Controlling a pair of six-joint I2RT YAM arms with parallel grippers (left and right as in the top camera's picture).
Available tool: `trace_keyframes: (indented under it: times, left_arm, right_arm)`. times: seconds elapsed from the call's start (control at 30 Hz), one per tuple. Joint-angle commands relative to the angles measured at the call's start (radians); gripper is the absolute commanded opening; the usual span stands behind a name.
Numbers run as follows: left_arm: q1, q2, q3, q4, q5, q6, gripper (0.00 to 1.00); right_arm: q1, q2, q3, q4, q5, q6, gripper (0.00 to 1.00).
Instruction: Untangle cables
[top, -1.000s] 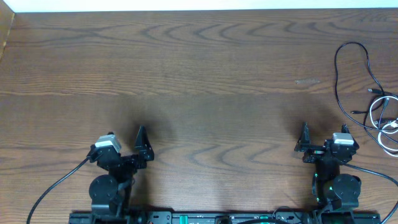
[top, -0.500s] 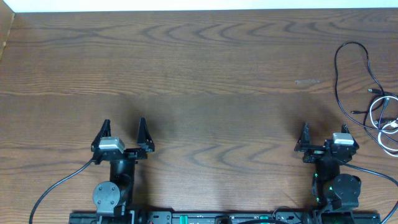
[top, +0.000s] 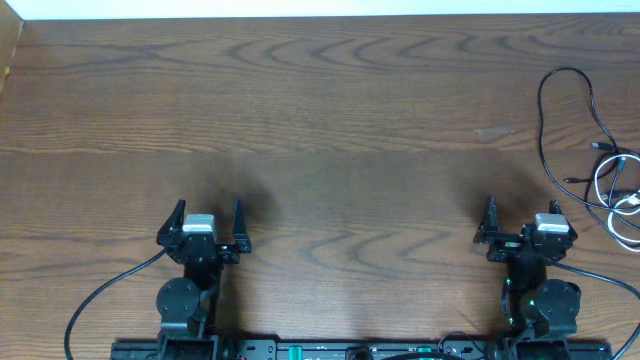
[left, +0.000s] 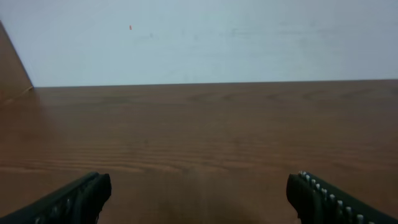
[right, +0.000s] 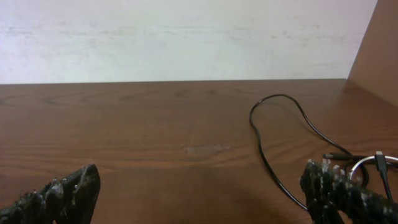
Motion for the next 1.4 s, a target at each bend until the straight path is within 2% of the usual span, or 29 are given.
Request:
trace_keyframes:
  times: [0.0, 0.2, 0.33, 1.37]
  left_arm:
    - [0.0, -0.009, -0.003, -0.048, 0.039, 0.065, 0.96]
    - [0.0, -0.009, -0.003, -0.075, 0.035, 0.076, 0.96]
    - [0.0, -0.009, -0.003, -0.071, 0.035, -0.008, 0.96]
    - [0.0, -0.006, -0.003, -0.071, 0.035, -0.008, 0.96]
  right_arm:
    - [0.008, -0.006, -0.002, -0.003, 0.018, 0.014, 0.99]
    - [0.008, -0.006, -0.002, -0.003, 0.018, 0.014, 0.99]
    - [0.008, -0.006, -0.002, -0.003, 0.018, 0.014, 0.99]
    - [0.008, -0.006, -0.002, -0.003, 0.018, 0.014, 0.99]
